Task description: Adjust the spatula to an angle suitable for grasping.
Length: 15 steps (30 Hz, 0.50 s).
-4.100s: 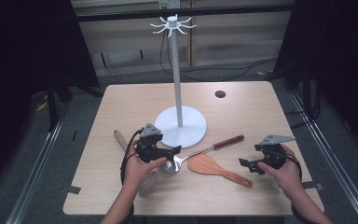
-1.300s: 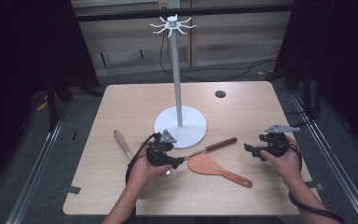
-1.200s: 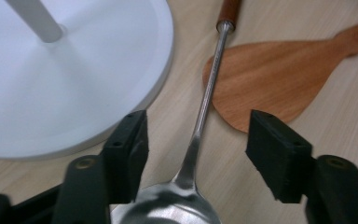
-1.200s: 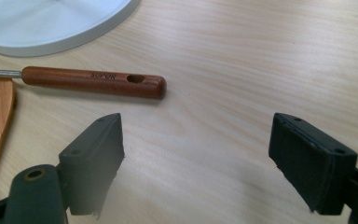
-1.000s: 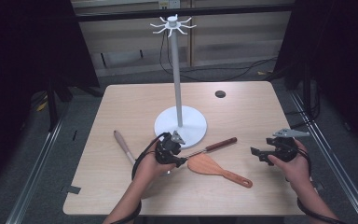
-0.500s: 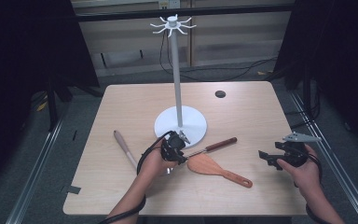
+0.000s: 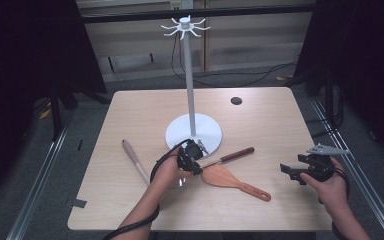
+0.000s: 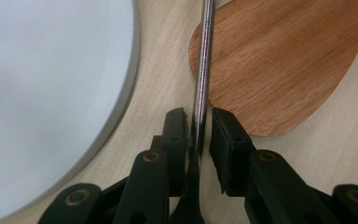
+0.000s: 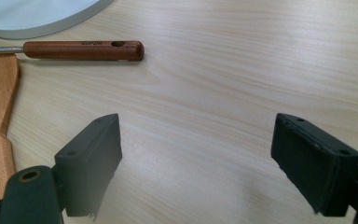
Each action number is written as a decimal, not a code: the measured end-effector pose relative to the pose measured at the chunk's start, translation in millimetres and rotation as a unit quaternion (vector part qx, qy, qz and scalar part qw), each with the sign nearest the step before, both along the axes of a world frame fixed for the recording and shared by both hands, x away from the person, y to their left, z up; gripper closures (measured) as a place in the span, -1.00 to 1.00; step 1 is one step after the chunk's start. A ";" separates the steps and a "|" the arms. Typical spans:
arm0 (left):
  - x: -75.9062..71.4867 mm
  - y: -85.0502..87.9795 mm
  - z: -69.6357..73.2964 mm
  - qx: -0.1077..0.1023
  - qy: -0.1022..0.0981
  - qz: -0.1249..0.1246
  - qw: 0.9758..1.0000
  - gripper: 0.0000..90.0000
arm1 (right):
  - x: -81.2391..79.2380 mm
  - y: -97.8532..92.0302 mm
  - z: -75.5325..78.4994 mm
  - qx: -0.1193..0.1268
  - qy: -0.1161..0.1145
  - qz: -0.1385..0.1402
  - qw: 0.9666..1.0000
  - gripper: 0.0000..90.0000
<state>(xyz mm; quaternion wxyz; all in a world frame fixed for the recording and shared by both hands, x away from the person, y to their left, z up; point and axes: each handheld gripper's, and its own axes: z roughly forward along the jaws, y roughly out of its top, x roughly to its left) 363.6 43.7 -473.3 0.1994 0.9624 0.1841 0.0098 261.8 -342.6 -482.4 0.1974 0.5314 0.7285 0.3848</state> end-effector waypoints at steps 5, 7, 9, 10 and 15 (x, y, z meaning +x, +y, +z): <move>4.2 -2.0 1.2 0.009 0.013 -0.012 1.000 0.83 | -2.6 -3.9 -1.6 0.001 0.002 -0.007 1.000 -0.66; 3.6 -2.4 1.0 0.007 0.012 -0.011 1.000 0.85 | -3.1 -4.1 -2.0 0.000 0.002 -0.007 1.000 -0.66; 1.9 -4.9 0.7 0.006 -0.002 -0.019 1.000 0.87 | -3.6 -3.8 -2.3 0.000 0.002 -0.009 1.000 -0.66; 1.9 -4.9 0.7 0.006 -0.002 -0.019 1.000 0.88 | -3.6 -3.8 -2.3 0.000 0.002 -0.009 1.000 -0.66; 1.2 -6.3 0.5 0.004 -0.025 -0.011 1.000 0.89 | -3.6 -3.7 -0.1 0.004 -0.004 -0.009 1.000 -0.65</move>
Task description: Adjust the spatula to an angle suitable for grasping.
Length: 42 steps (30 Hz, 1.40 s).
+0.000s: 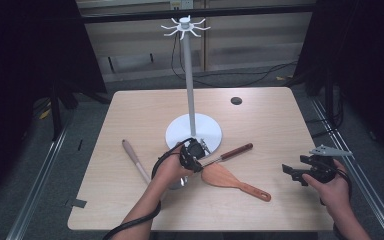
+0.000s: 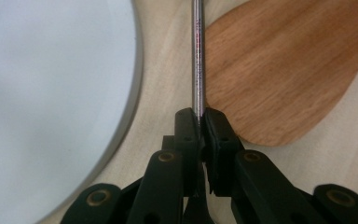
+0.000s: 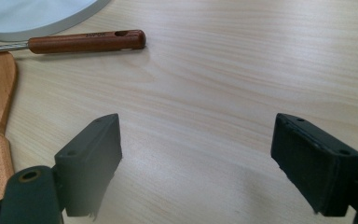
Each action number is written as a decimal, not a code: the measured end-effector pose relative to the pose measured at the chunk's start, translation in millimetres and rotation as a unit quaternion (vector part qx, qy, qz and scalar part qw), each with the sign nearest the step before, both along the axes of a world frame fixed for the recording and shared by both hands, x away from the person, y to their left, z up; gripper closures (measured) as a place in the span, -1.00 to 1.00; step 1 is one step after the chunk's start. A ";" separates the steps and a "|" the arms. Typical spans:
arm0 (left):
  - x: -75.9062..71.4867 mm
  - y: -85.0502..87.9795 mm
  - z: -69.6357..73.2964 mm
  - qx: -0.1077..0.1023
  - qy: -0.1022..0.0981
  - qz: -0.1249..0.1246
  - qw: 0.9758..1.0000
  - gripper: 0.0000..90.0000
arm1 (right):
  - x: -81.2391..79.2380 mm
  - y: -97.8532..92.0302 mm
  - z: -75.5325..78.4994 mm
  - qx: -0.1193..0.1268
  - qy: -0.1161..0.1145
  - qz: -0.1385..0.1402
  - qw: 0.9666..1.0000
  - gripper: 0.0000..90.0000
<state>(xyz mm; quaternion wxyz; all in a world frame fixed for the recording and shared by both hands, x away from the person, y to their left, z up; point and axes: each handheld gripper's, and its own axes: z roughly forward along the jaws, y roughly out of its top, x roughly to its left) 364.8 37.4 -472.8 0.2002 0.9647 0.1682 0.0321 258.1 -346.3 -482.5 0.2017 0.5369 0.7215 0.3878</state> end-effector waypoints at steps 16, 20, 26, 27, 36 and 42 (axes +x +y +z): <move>-6.0 12.7 25.8 -0.124 -0.056 0.043 0.990 0.89 | 5.6 3.4 1.5 0.007 -0.003 0.004 1.000 -0.65; -9.8 21.6 33.6 -0.171 -0.071 0.060 0.981 0.89 | 8.1 6.9 1.8 0.006 -0.003 0.012 1.000 -0.65; -15.4 33.9 40.3 -0.235 -0.084 0.093 0.964 0.89 | 13.5 16.0 2.3 0.004 -0.007 0.024 1.000 -0.67; -15.9 35.6 41.5 -0.237 -0.089 0.094 0.963 0.89 | 14.3 17.3 2.6 0.004 -0.007 0.024 1.000 -0.69; -27.0 49.6 54.4 -0.303 -0.133 0.127 0.935 0.89 | 20.9 26.7 3.4 0.005 -0.009 0.037 0.999 -0.71; -33.5 57.5 63.5 -0.330 -0.163 0.139 0.919 0.89 | 24.2 31.7 3.7 -0.001 -0.013 0.038 0.999 -0.75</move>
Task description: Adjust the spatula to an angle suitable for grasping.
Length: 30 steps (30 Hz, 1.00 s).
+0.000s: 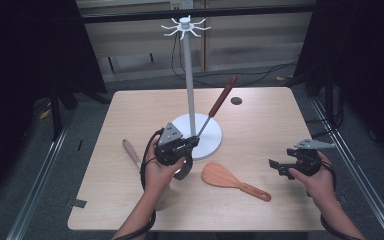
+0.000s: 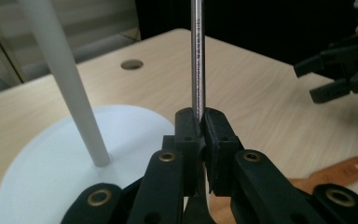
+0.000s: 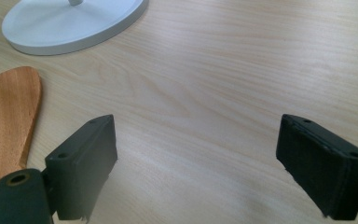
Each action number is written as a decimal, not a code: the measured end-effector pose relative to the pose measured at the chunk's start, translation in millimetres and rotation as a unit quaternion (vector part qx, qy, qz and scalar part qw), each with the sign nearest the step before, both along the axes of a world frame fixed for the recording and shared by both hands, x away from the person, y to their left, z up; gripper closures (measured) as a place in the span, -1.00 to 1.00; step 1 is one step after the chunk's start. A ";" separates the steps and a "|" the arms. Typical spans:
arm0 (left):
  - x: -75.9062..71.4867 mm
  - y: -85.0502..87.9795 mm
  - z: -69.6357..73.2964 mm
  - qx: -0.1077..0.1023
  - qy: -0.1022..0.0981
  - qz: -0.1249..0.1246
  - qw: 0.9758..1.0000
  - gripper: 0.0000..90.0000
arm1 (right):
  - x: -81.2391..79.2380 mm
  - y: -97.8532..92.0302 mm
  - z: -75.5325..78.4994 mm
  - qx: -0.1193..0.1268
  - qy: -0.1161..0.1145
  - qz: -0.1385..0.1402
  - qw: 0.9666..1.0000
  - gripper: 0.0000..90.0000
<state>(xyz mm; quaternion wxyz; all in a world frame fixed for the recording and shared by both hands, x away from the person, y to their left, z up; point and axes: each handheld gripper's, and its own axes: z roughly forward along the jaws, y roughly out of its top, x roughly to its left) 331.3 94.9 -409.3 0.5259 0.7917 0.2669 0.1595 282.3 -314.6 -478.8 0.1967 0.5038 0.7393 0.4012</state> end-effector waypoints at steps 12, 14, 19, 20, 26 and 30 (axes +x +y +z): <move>-12.6 9.4 15.5 -0.038 -0.051 0.032 0.997 0.89 | 4.0 8.3 0.9 0.003 -0.007 0.014 1.000 -0.80; -14.4 10.3 17.8 -0.041 -0.059 0.035 0.997 0.89 | 4.3 8.8 0.8 0.002 -0.008 0.015 1.000 -0.80; -19.9 14.6 24.7 -0.064 -0.081 0.047 0.994 0.89 | 4.4 10.5 0.7 0.001 -0.007 0.016 1.000 -0.80; -21.5 17.0 26.9 -0.070 -0.089 0.054 0.992 0.89 | 4.4 11.3 0.9 0.001 -0.007 0.016 1.000 -0.80; -26.1 21.1 33.3 -0.087 -0.110 0.072 0.988 0.89 | 4.4 12.3 0.5 0.003 -0.008 0.018 1.000 -0.80; -29.2 24.4 39.9 -0.096 -0.126 0.074 0.985 0.89 | 4.7 12.1 -0.2 0.002 -0.007 0.019 1.000 -0.80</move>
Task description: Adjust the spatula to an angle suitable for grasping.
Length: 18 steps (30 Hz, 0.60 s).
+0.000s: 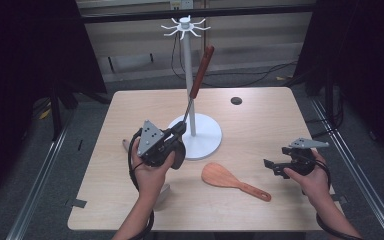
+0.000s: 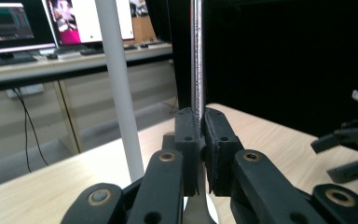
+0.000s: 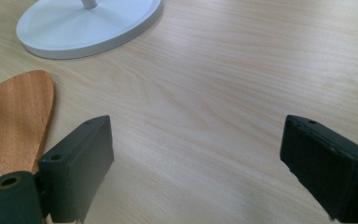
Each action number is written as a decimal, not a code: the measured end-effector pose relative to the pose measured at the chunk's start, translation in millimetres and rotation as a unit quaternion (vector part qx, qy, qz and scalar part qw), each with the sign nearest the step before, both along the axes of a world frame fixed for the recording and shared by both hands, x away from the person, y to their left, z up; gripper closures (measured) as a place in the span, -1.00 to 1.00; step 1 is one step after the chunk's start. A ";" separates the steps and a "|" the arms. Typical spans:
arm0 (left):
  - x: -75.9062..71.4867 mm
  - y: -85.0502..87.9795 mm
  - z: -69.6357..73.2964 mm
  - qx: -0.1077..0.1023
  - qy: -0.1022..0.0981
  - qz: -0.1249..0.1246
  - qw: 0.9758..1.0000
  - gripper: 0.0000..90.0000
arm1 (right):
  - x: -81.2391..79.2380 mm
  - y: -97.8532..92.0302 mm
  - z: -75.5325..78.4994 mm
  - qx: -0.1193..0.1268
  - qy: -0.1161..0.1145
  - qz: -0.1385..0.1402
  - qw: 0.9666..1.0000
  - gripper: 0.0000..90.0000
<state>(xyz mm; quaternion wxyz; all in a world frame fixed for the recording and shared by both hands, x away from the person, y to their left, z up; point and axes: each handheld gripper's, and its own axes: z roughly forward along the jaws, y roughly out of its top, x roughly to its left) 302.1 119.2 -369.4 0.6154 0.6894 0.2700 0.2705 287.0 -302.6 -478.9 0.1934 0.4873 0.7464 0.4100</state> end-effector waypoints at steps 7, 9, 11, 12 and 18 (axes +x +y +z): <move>-4.1 6.6 6.5 -0.003 -0.027 0.019 0.999 0.89 | 0.5 2.9 -1.6 0.001 0.002 0.004 1.000 -0.80; -4.1 7.9 7.0 -0.005 -0.029 0.023 0.999 0.89 | 0.7 3.1 -1.8 0.001 0.004 0.005 1.000 -0.80; -4.4 10.4 8.4 -0.005 -0.034 0.031 0.999 0.89 | 1.4 3.6 -2.8 0.001 0.003 0.007 1.000 -0.80; -4.6 12.4 10.3 0.001 -0.043 0.035 0.998 0.89 | 1.4 3.9 -3.0 0.001 0.004 0.006 1.000 -0.80; -3.7 18.5 13.8 0.003 -0.056 0.056 0.997 0.89 | 1.6 5.5 -3.9 0.008 0.008 0.011 1.000 -0.80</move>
